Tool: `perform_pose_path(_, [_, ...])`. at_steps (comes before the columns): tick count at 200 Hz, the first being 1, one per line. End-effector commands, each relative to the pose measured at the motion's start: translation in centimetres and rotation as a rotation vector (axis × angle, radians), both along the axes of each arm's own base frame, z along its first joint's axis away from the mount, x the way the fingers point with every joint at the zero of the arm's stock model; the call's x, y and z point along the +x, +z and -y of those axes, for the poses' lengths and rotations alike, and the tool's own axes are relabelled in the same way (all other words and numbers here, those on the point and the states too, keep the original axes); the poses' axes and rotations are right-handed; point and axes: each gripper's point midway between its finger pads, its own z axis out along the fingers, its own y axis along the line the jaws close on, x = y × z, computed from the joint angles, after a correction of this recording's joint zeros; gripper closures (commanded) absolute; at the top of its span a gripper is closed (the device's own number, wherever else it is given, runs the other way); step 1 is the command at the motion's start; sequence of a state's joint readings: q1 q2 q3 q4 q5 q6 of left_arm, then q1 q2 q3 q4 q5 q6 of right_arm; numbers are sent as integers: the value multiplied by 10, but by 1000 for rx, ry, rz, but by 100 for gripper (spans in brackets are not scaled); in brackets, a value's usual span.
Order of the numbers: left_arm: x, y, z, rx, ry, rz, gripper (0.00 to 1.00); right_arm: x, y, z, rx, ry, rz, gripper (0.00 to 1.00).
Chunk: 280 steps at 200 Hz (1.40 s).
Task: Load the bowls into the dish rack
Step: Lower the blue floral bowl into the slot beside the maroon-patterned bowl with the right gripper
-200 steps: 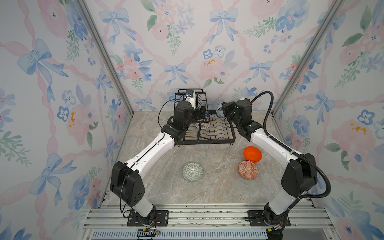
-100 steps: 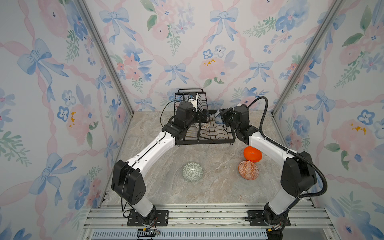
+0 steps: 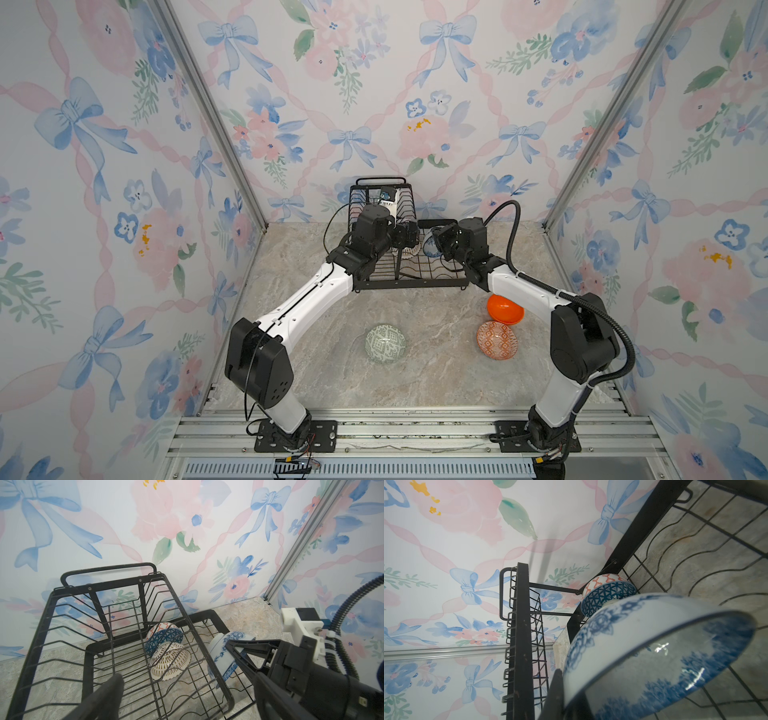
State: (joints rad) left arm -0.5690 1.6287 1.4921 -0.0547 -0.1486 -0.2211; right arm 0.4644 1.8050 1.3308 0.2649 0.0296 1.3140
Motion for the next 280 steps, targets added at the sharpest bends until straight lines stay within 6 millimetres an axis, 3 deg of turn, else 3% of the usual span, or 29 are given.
perform_pose_path(1, [-6, 1, -3, -10, 8, -6, 2, 1, 10, -13, 60, 20, 48, 100])
perform_pose_path(142, [-12, -3, -7, 11, 7, -15, 2, 8, -25, -46, 93, 64, 13, 100])
perform_pose_path(209, [-14, -3, -20, 21, 33, -12, 2, 19, -43, -62, 131, 80, -9, 100])
perform_pose_path(280, [-15, -8, -23, 19, 22, -35, 2, 30, -48, -78, 177, 91, -11, 100])
